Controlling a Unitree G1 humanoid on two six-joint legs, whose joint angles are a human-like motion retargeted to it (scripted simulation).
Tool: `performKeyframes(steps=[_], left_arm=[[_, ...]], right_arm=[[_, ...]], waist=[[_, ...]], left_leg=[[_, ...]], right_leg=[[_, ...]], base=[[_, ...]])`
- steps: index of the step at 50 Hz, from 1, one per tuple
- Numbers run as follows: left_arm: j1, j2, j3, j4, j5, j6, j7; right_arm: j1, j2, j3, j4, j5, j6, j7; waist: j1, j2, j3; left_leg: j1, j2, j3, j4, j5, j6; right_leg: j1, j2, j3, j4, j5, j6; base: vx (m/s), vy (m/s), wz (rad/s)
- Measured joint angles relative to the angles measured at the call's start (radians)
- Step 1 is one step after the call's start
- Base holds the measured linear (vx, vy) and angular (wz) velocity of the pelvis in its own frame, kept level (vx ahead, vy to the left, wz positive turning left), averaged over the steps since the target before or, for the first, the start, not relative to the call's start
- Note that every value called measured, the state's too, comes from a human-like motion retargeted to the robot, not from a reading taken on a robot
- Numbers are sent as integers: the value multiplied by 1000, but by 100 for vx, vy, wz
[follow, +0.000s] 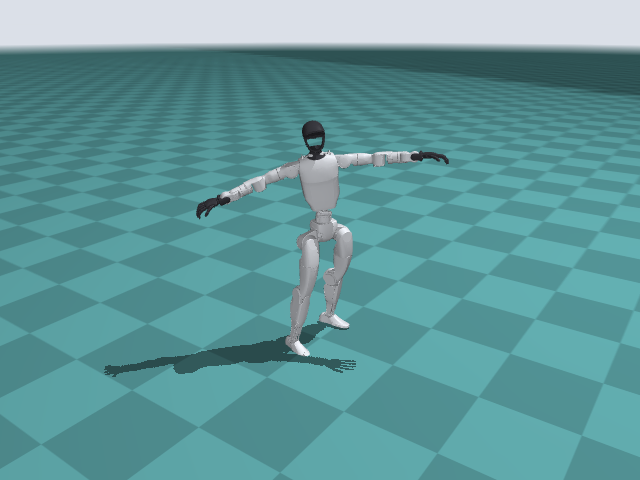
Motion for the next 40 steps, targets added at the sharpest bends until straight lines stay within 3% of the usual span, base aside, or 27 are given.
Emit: performKeyframes(steps=[9,18,20,22,23,25,40], left_arm=[[-70,68,-49,29,25,-6,-2],[-143,90,-120,43,84,-32,-20],[-185,92,-133,48,144,-47,-40],[-197,83,-163,36,117,-43,-32],[-219,81,-171,36,145,-50,-41],[-234,70,-202,21,117,-45,-34],[-411,63,-357,25,74,-27,-42]], right_arm=[[396,133,-347,13,79,33,-41],[541,218,-460,0,100,39,-19],[530,225,-489,6,101,30,25],[521,222,-462,-12,118,35,6],[508,224,-470,-9,119,31,27],[492,221,-435,-26,133,36,8],[370,229,-307,-37,174,36,-3]], waist=[[-229,40,16],[-361,65,28],[-387,36,37],[-381,60,36],[-388,44,38],[-376,67,35],[-246,56,-7]], left_leg=[[37,7,241,31,-7,0],[72,20,422,49,5,2],[72,49,434,171,-33,59],[88,43,471,102,-10,12],[88,55,471,161,-26,48],[101,46,499,87,-2,1],[68,41,392,44,14,0]], right_leg=[[-78,73,235,-17,52,0],[-109,150,401,-54,113,0],[-77,138,417,-61,95,0],[-89,171,446,-82,132,0],[-71,159,449,-87,120,0],[-82,187,466,-105,153,0],[-83,151,360,-95,115,0]], base=[[0,-3,-144],[-1,-7,-110],[2,-6,-68],[1,-9,-75],[2,-7,-53],[1,-9,-51],[1,1,36]])
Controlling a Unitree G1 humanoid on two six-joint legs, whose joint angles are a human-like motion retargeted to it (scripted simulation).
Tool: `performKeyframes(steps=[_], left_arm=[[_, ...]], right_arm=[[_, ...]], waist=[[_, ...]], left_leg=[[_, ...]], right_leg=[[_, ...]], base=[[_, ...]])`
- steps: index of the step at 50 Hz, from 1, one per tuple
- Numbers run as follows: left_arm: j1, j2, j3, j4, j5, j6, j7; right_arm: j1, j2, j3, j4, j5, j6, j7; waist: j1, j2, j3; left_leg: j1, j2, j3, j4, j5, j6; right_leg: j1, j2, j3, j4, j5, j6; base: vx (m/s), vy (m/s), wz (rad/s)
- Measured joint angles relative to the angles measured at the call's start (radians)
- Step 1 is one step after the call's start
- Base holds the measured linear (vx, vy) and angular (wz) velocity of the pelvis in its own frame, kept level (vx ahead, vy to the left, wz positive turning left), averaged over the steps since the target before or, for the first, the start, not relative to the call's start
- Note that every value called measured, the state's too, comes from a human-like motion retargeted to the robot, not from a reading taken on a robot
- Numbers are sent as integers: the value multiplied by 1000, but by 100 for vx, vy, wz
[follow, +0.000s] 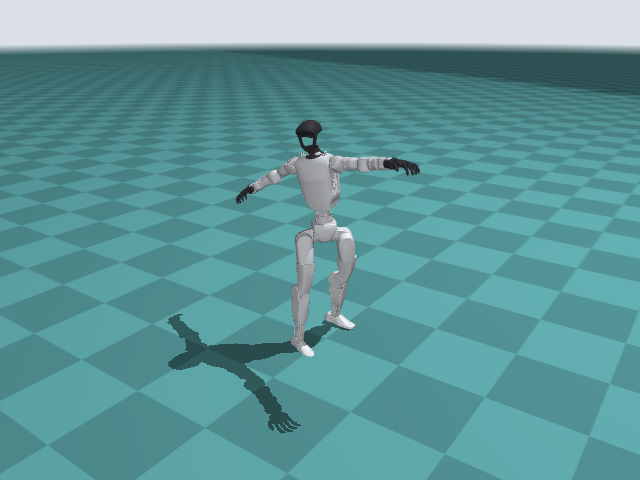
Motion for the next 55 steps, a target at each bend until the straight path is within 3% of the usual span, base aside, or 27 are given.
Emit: performKeyframes(steps=[11,13,15,23,25,28,30,32,45,55], left_arm=[[17,20,11,42,-24,17,-5],[40,25,44,59,17,12,-18],[78,18,61,56,-28,19,-6],[265,-20,225,92,-91,37,14],[320,-27,302,110,-61,37,4],[381,-49,349,94,-144,56,18],[421,-47,417,109,-97,50,11],[451,-61,424,87,-169,65,29],[625,-137,556,101,-151,109,101],[935,-230,847,121,-159,158,162]], right_arm=[[-9,-15,5,-4,-15,-11,-28],[-2,-19,-21,-4,-42,-30,-23],[-6,-32,-13,-10,-19,-18,-38],[-31,-94,-51,10,1,-26,-60],[-32,-110,-85,23,-31,-46,-44],[-63,-144,-44,26,18,-24,-48],[-83,-163,-65,40,-29,-47,-42],[-114,-192,-16,30,23,-25,-51],[-471,-395,250,-21,-60,-39,-83],[-923,-461,610,-109,-175,-60,-129]], waist=[[194,-72,-35],[219,-94,-49],[278,-104,-45],[490,-161,-52],[533,-179,-66],[635,-197,-62],[679,-220,-67],[751,-233,-61],[1214,-337,-5],[1628,-375,48]], left_leg=[[-74,-5,-247,-22,4,0],[-131,14,-303,74,-45,45],[-120,0,-353,-1,-4,0],[-176,-8,-549,-2,4,4],[-245,-10,-601,114,-57,56],[-233,-23,-684,15,5,16],[-293,-41,-741,131,-57,69],[-284,-42,-805,32,10,24],[-369,-141,-1163,7,86,50],[-418,-193,-1320,-5,137,58]], right_leg=[[21,-83,-234,51,-77,0],[19,-106,-298,90,-114,0],[35,-113,-336,66,-102,0],[102,-158,-532,54,-130,0],[95,-188,-596,114,-173,0],[142,-184,-666,42,-143,0],[139,-224,-736,128,-197,0],[176,-201,-786,40,-154,0],[287,-250,-1149,78,-181,0],[320,-257,-1307,90,-178,-25]], base=[[3,4,119],[3,3,154],[2,0,124],[3,2,128],[4,7,147],[2,0,134],[5,8,164],[-1,-4,146],[2,3,146],[-1,2,90]])
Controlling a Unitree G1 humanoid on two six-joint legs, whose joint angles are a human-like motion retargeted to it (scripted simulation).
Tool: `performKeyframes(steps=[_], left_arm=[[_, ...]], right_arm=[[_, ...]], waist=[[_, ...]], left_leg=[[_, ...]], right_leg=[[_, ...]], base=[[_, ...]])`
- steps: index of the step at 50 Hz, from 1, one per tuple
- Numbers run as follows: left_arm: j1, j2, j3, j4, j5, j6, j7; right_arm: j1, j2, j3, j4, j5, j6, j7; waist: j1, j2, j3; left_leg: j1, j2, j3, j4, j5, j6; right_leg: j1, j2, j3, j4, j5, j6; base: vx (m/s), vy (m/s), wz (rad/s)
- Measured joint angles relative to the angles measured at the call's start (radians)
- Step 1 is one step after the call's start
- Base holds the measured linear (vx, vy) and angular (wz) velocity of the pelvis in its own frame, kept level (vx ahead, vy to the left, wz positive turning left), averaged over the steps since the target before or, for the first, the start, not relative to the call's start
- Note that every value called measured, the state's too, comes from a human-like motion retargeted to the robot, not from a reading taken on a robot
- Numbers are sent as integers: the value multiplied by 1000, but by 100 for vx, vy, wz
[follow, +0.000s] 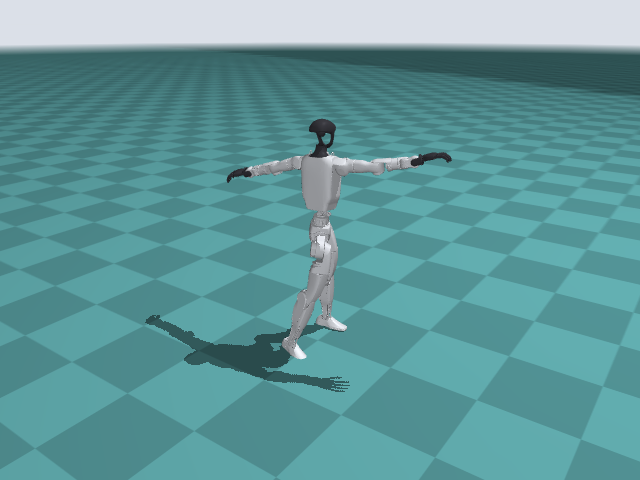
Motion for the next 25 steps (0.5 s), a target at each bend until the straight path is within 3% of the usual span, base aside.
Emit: performKeyframes(steps=[4,11,18,25], left_arm=[[211,-74,176,3,-36,12,-22],[342,-167,280,1,-98,15,-76],[332,-188,268,-34,-125,5,-79],[284,-190,241,-35,-140,-3,-89]], right_arm=[[-346,75,320,44,-4,7,-14],[-661,182,620,103,17,15,-1],[-812,285,761,110,51,17,-5],[-865,356,822,106,48,16,7]], waist=[[77,-13,5],[136,0,3],[102,20,-11],[41,29,-20]], left_leg=[[-26,-23,-58,10,14,6],[-61,-55,-167,11,44,12],[-69,-61,-231,-28,75,5],[-62,-51,-179,-38,68,5]], right_leg=[[7,-1,-59,11,-2,-14],[17,-2,-164,51,-15,-37],[22,5,-224,63,-21,-46],[9,3,-173,32,-9,-37]], base=[[-2,3,83],[-2,2,85],[-1,1,47],[1,2,-34]])
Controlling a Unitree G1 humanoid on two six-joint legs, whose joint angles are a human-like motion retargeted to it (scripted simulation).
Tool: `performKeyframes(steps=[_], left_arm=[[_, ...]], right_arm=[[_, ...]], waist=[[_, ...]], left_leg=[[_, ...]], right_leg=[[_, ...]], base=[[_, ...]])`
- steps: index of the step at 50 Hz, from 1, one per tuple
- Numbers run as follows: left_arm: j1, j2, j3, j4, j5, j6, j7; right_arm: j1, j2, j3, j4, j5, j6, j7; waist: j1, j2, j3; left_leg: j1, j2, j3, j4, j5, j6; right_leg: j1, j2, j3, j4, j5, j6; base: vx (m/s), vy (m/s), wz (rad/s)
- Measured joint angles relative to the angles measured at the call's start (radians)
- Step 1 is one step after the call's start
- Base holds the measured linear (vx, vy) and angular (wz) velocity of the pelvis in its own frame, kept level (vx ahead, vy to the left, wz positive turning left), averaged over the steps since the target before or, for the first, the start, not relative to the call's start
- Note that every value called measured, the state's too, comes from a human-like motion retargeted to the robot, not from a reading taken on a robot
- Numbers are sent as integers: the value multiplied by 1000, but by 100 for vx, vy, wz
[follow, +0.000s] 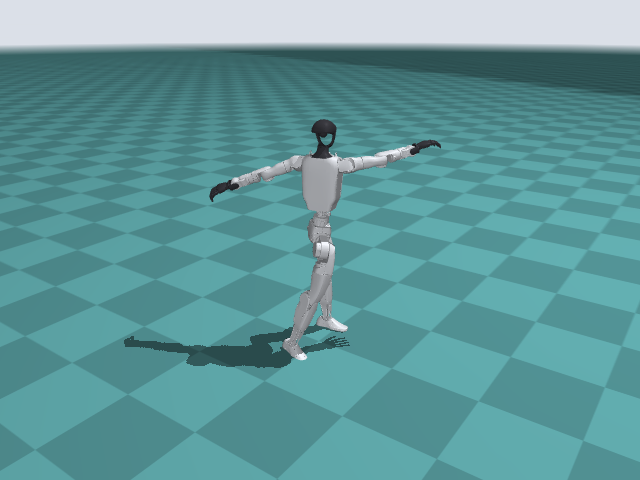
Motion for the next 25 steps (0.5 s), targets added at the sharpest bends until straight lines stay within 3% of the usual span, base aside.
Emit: performKeyframes(steps=[15,25], left_arm=[[-96,63,-92,-39,50,-32,-11],[-229,166,-177,-41,98,-52,13]], right_arm=[[8,-82,9,1,-40,-2,7],[153,-182,-80,14,-80,1,33]], waist=[[-253,48,-10],[-471,116,-2]], left_leg=[[63,47,297,66,-108,1],[143,102,553,69,-167,-10]], right_leg=[[-58,-44,294,-17,24,36],[-136,-49,555,-16,43,59]], base=[[3,4,-103],[2,3,-136]])
